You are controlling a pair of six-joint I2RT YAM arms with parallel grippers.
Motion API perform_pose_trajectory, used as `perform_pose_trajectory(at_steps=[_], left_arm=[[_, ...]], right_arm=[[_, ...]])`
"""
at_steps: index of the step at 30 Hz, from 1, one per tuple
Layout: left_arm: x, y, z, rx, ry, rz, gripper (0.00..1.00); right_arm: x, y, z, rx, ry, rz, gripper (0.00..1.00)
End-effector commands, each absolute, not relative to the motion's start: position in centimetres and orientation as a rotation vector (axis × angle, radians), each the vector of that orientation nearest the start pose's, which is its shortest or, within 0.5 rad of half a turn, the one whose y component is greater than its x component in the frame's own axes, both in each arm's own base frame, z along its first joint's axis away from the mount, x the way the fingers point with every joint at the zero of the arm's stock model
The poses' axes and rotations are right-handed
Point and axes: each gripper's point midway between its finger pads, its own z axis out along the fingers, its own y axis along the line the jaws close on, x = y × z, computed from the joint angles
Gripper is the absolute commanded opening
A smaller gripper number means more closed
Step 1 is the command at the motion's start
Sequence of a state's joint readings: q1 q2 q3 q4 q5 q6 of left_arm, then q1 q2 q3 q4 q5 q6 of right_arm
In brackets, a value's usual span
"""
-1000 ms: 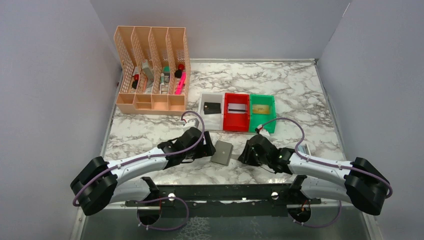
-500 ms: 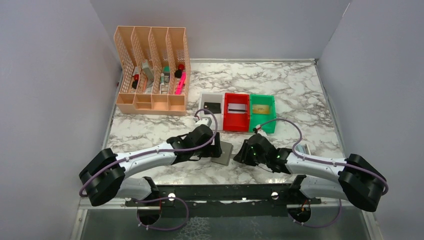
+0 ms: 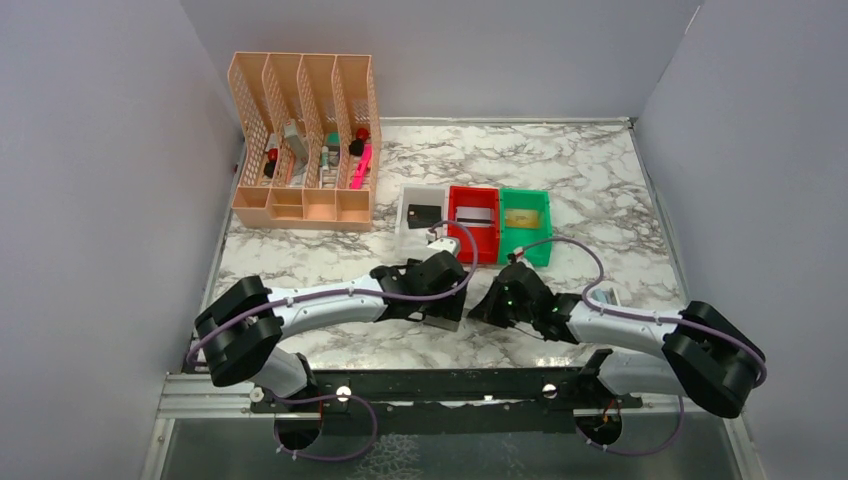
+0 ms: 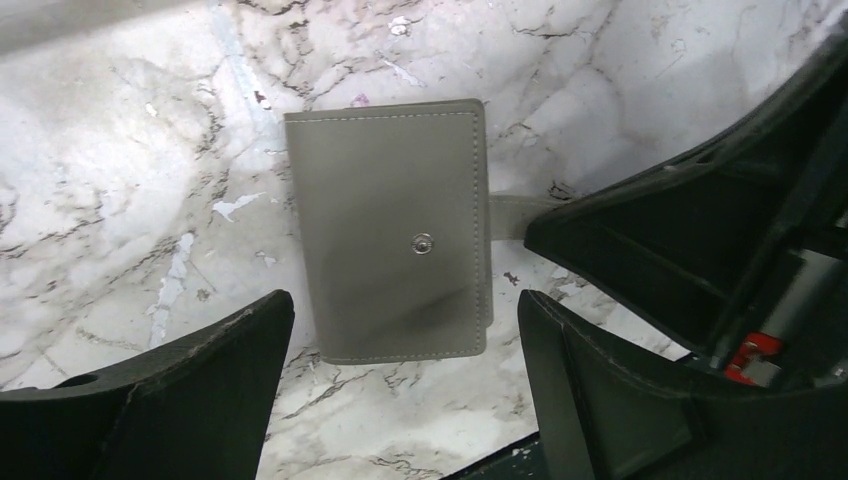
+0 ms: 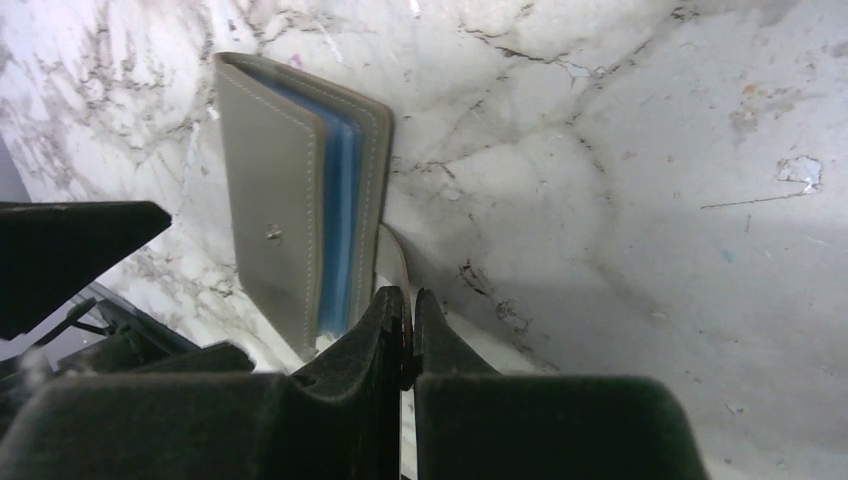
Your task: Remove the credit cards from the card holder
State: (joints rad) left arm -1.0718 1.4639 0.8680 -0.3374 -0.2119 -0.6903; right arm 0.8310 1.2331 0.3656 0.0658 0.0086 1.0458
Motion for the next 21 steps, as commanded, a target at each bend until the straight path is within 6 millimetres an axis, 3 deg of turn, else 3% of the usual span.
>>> perform_pose_trajectory(at_steps=[1, 9, 16, 21], left_arm=[[19.0, -28.5, 7.4, 0.339, 2.463, -0.315, 0.86], [20.0, -23.9, 9.6, 0.096, 2.369, -0.194, 0.88], [19.8, -21.7, 11.4, -0.041, 2.300, -0.237, 0.89], [19.6, -20.5, 12.3, -0.098, 2.262, -0.277, 0.89]], right_arm=[[17.5, 24.5, 4.3, 0.202, 2.485, 0.888, 0.03], [17.1, 27.1, 10.7, -0.071, 2.307, 1.117, 0.01], [16.5, 31.0, 12.4, -0.290, 2.309, 1.286, 0.02], [17.1, 33.2, 13.7, -0.375, 2.277, 1.360, 0.03]])
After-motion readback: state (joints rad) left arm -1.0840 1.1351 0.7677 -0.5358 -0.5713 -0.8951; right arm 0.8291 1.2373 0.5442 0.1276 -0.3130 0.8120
